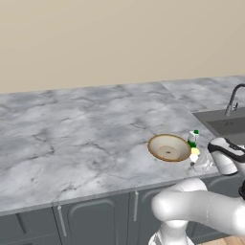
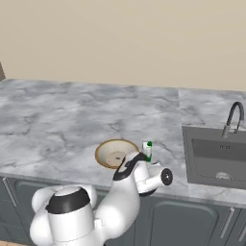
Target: Gather the eggs and milk located in the vicinity of the sink area and place them right next to the bowl.
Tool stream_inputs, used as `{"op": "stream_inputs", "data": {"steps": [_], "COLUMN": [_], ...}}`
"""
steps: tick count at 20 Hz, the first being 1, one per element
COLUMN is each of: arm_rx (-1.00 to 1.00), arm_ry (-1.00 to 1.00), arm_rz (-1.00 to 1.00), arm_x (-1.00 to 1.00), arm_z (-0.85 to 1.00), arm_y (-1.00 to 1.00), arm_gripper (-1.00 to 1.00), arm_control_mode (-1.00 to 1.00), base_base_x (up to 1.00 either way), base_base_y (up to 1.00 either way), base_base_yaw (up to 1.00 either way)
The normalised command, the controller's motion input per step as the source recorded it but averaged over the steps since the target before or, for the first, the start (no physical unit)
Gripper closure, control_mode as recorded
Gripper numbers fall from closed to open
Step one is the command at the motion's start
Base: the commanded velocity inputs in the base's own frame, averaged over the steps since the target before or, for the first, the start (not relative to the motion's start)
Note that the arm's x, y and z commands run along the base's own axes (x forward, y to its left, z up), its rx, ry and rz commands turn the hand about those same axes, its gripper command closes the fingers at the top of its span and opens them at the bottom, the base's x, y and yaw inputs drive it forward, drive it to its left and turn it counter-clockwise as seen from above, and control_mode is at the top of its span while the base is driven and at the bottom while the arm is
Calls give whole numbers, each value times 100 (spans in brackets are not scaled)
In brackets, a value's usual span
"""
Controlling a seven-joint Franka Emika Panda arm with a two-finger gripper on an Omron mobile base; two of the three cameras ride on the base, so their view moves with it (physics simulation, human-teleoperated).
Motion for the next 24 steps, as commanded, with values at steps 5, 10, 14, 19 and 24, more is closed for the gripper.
{"op": "stream_inputs", "data": {"steps": [5,10,14,19,24], "arm_rx": [0,0,0,-9,-25], "arm_ry": [5,7,11,25,46], "arm_rz": [0,0,-3,-11,-5], "arm_x": [0,-11,-26,-32,-26], "arm_z": [0,0,40,92,82], "arm_y": [0,-3,-18,12,69], "arm_gripper": [-100,-100,-100,-100,-100], "arm_control_mode": [-100,-100,-100,-100,-100], "base_base_x": [0,0,0,0,0], "base_base_y": [0,0,0,0,0], "base_base_yaw": [0,0,0,0,0]}}
